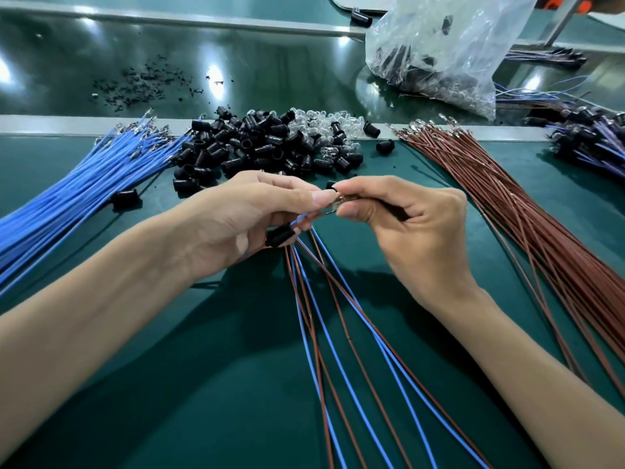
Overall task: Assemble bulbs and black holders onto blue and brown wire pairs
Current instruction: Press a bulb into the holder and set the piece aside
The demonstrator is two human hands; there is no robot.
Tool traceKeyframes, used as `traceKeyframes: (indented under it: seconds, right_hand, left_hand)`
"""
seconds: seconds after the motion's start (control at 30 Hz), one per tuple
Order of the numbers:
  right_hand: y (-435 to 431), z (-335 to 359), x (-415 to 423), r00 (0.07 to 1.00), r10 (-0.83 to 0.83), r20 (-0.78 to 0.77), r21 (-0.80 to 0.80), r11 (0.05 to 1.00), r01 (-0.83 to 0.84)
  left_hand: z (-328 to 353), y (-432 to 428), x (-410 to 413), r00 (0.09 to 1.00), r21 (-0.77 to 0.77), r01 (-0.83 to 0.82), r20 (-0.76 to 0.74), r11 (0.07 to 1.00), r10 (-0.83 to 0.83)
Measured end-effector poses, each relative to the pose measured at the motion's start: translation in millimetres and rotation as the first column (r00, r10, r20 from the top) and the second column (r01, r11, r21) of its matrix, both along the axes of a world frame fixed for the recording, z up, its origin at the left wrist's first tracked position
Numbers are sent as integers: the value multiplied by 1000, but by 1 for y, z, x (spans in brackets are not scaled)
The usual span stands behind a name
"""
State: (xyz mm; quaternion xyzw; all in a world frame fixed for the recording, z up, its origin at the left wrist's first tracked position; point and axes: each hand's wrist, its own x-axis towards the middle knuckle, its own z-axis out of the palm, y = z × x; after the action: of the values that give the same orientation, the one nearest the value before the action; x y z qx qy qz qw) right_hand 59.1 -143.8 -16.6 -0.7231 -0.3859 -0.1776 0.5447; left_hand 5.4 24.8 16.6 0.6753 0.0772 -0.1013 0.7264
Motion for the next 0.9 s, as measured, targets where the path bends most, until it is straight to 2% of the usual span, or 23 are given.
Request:
traceKeyframes:
  seconds: [0.2,0.43,0.67,0.9]
  right_hand:
    - [1,-3,-2,996,6,87,-40,999,-2]
    - [1,-1,-2,988,-12,154,-53,998,20]
    - [1,2,0,986,60,155,-118,992,-42]
    - [0,2,-3,974,109,200,-177,981,-73]
  left_hand:
    - [-2,2,-1,998,55,53,16,997,-54]
    - [-3,4,0,998,38,60,11,997,-60]
    - [-2,6,0,998,15,52,27,999,-53]
    - [-1,11,1,989,42,147,-34,988,-146]
